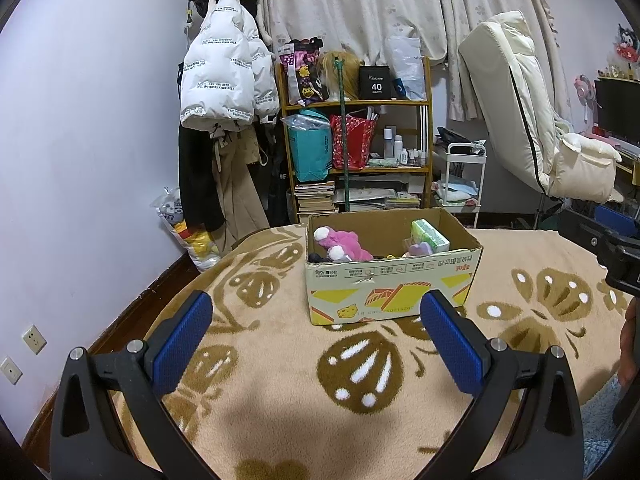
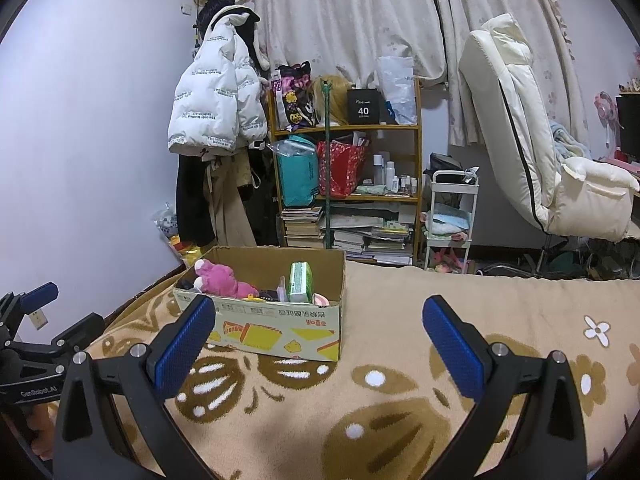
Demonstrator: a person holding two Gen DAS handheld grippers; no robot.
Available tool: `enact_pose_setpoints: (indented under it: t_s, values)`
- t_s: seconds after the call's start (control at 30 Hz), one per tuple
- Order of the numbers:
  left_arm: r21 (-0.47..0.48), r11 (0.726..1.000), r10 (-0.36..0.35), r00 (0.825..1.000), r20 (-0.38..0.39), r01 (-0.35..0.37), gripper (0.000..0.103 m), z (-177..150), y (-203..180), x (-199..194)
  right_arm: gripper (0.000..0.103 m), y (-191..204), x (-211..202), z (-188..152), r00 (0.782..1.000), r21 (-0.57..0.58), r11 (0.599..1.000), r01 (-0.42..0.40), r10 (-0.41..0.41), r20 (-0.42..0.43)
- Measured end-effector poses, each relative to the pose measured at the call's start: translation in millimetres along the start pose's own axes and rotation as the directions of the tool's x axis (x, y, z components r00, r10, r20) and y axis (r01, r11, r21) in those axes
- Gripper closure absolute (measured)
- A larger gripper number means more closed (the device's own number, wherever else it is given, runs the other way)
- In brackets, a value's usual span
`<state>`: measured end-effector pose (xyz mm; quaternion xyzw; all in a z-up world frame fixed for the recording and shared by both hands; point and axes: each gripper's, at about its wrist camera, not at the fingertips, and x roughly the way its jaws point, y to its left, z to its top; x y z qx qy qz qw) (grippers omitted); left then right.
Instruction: Organize soft objects
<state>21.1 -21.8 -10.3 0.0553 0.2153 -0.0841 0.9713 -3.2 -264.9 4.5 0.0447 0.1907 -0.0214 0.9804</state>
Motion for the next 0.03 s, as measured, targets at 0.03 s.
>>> enact_pose_setpoints:
  t_s: [0.03]
  values:
    - [0.000, 1.000, -0.001, 1.000, 0.000, 0.001, 0.001, 0.1, 0.1, 0.1, 0.000, -1.8, -1.2, -0.3, 1.000, 0.000, 1.000, -0.001, 0.001, -0.001]
